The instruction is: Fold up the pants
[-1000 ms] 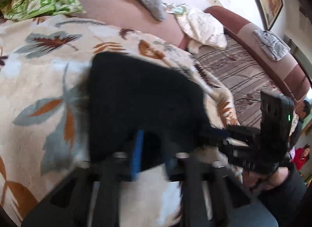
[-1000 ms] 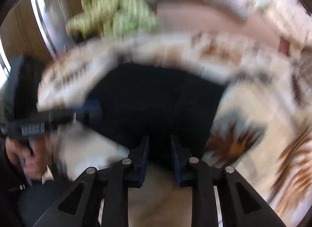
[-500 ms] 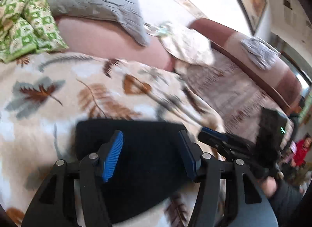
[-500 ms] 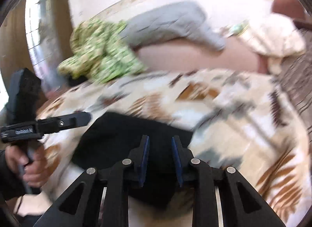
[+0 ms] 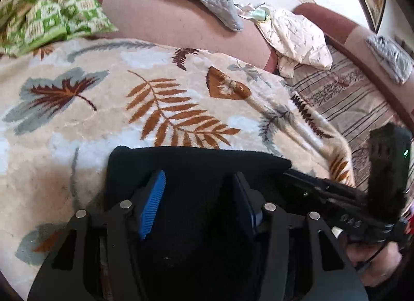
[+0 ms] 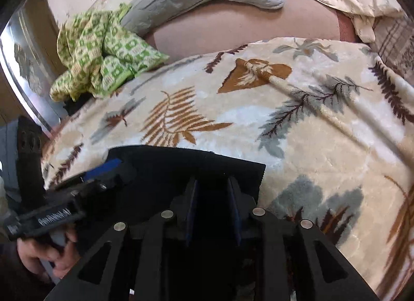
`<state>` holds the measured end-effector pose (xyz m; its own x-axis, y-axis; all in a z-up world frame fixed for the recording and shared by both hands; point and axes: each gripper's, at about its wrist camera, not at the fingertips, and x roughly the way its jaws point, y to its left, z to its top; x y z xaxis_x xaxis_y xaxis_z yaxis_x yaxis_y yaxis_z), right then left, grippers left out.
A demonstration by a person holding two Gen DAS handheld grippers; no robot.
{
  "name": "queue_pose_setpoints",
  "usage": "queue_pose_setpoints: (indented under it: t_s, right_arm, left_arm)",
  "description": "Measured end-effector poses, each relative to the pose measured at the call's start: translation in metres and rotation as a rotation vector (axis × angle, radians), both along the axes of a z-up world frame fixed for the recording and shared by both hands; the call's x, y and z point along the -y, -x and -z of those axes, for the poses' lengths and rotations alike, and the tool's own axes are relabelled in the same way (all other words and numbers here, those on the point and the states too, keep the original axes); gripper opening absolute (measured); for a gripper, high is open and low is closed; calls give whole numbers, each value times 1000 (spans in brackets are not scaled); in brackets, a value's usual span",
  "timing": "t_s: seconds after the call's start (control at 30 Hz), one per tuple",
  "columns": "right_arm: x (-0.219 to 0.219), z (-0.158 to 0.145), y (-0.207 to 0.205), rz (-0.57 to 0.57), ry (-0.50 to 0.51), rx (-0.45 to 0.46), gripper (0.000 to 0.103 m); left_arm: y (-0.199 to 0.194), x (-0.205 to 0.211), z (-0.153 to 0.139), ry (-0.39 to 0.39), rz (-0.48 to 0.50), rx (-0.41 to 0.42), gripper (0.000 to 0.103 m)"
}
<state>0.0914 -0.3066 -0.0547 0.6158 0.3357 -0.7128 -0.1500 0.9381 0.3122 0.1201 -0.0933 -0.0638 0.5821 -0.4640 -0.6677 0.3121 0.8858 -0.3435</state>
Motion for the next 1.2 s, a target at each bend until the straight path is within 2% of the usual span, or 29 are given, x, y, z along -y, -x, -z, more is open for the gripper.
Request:
queue_pose_setpoints:
  t_s: [0.07,0.13,0.2,0.27,0.33,0.37,0.4,0.43,0.47,0.53,0.57,0.63,0.73,0.77,0.8,0.83,0.93,1.1,1.2]
  right_arm:
    - [2,-11,7,18,17,12,24]
    - [0,-29,27,44,57,97,26]
    - [-9,-39,45,-2,98,151,26]
    - [-25,-34,59,-95,140,113,26]
    - [-43,-15,64,-164,225,28,27]
    - [-46,-11,67,-166,252,35,27]
    - [-46,-13,69,-167,252,53,27]
    - [-41,-19,70,-159,221,56,27]
    - [-36,-23,73,-141,197,67,27]
    - [-18,-38,85,-89,147,114,28]
    - [-10,-45,91,-74,129,140,30]
    - [10,-59,109,-26,89,192,39]
    - [36,-77,144,37,-10,262,56]
    - [43,-82,157,55,-52,289,65]
    - [47,-84,165,63,-75,301,75]
    - [49,-84,171,73,-88,299,80]
    - [47,-79,175,69,-52,252,81]
    - [43,-72,168,62,-24,208,81]
    - [43,-67,165,74,-26,195,81]
  left_arm:
    - [2,3,-8,-45,8,2,53]
    - [15,1,-26,-81,-8,19,55]
    - [33,-3,-41,-40,-8,36,55]
    - [53,-4,-45,-27,12,40,62]
    - [59,6,-30,-85,49,11,65]
    - [57,13,-17,-143,71,-20,65]
    - [58,22,-11,-225,82,0,66]
    - [63,28,-15,-274,88,39,66]
    - [66,31,-21,-293,77,35,66]
    - [72,28,-37,-250,31,4,66]
    - [80,25,-49,-232,2,21,66]
    - [101,22,-69,-235,-44,74,70]
    - [136,21,-94,-223,-121,127,93]
    - [146,23,-98,-219,-130,125,100]
    - [151,25,-99,-223,-135,125,103]
    - [157,29,-98,-234,-139,133,103]
    - [169,45,-94,-305,-151,199,103]
    - [169,55,-74,-347,-148,185,103]
    - [165,55,-67,-343,-145,151,103]
